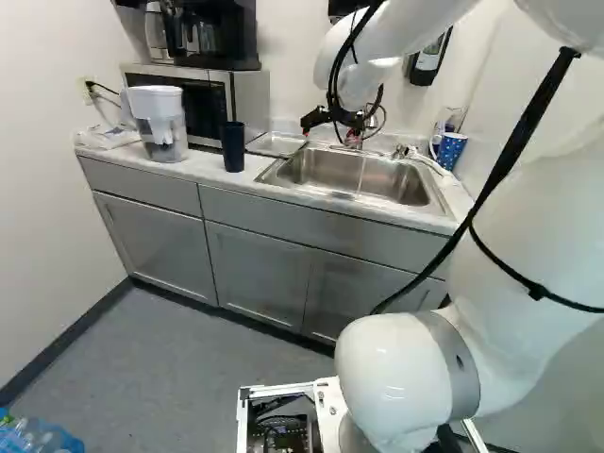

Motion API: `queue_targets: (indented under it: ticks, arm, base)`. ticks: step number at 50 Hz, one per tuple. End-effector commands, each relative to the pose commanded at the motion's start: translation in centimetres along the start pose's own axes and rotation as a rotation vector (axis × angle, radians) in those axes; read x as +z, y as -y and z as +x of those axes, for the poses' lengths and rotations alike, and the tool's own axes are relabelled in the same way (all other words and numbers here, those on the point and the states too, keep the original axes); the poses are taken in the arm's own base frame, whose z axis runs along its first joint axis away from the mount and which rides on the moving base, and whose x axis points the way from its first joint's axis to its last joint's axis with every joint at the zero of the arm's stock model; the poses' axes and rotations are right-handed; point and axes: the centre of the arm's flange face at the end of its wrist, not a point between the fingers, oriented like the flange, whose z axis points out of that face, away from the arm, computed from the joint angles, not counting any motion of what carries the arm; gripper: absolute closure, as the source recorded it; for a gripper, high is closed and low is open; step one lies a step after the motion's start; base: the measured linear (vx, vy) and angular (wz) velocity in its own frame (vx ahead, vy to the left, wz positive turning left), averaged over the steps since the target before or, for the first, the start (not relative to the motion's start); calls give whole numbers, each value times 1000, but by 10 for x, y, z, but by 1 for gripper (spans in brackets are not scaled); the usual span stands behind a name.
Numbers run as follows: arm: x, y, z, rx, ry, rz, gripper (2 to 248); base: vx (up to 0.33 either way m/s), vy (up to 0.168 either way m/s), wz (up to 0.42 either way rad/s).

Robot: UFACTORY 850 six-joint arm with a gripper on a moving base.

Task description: Rinse the cup and place it in the tray

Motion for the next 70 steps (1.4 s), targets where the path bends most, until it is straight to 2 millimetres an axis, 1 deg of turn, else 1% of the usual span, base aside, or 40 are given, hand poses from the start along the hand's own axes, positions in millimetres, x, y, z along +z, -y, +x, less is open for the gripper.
queue_targets:
  ticks: [18,31,59,70]
  arm:
    - [-10,-28,-15,42,73,-45,3]
    - [-13,-47,-21,73,124,-73,3]
    - [-13,-47,-22,74,136,-73,3]
    - [-12,-43,-19,65,109,-66,3]
  base:
    - [0,0,0]
    - [0,0,0]
    - [0,0,0]
    - [0,0,0]
